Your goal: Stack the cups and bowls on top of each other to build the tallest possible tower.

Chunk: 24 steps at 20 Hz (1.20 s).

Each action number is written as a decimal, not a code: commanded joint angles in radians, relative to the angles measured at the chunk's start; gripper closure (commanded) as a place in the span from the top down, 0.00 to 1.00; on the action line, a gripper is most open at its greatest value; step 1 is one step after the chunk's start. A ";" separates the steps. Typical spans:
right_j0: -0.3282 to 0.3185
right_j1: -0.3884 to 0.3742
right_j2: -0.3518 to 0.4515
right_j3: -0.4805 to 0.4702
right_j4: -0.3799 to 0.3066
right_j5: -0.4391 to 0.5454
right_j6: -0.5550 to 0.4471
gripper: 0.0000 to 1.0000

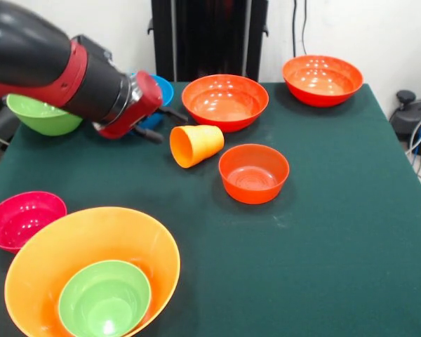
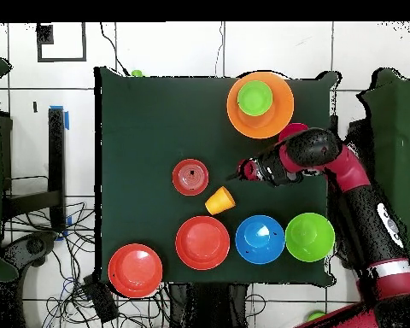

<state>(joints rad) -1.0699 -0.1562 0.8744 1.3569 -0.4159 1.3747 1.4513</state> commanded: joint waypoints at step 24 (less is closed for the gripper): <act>-0.004 0.132 0.000 0.041 -0.080 -0.192 -0.282 1.00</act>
<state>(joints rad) -1.0948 0.0135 0.8743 1.3323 -0.4802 1.2425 1.3222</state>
